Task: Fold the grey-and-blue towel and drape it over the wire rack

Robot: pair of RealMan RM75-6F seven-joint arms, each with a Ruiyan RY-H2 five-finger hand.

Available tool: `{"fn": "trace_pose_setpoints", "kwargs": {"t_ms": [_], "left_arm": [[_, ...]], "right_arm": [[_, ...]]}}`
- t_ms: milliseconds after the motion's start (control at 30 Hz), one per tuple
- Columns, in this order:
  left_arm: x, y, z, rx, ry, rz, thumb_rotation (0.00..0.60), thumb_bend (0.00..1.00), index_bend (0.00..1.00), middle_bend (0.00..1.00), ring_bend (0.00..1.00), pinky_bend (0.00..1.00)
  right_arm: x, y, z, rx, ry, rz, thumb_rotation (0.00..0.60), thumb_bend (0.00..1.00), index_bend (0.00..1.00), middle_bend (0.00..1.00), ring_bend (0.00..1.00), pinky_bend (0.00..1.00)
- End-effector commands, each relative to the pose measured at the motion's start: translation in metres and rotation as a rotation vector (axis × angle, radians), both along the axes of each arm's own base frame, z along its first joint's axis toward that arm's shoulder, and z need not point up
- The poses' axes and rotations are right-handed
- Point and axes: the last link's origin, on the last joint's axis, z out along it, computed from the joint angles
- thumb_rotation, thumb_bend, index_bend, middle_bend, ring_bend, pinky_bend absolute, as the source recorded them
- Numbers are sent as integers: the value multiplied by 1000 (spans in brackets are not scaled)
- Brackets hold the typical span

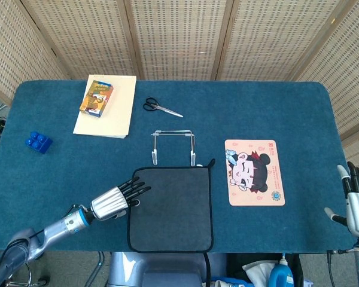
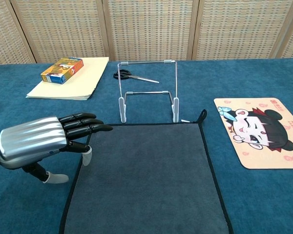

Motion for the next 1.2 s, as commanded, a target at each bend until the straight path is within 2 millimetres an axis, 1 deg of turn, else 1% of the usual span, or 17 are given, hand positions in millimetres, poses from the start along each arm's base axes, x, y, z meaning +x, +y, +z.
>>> {"fn": "trace_pose_setpoints", "kwargs": {"t_ms": [33,267,600,867,1033,1200], "left_arm": [[-1,2,0,7,6,-1,600,225,441,0,0,0],[-2,6,-6,20,9,18,600,227,442,0,0,0],[-5,5,-12,33,-1,38,600,241,455,0,0,0],[-1,6,-15,36,-11,38,600,239,457,0,0,0],[1,6,-20,32,-1,31,600,302,456,0,0,0],[4,7,-21,36,-12,34,600,321,456,0,0,0]], "right_arm": [[0,0,0,0,-1,-1,600,0,0,0,0,0],[0,0,1,1,-2,1,600,0,0,0,0,0],[0,0,1,3,-5,0,600,0,0,0,0,0],[0,0,2,7,-6,-2,600,0,0,0,0,0],[0,0,2,9,-10,-3,600,0,0,0,0,0],[0,1,3,9,-16,-4,600,0,0,0,0,0]]}}
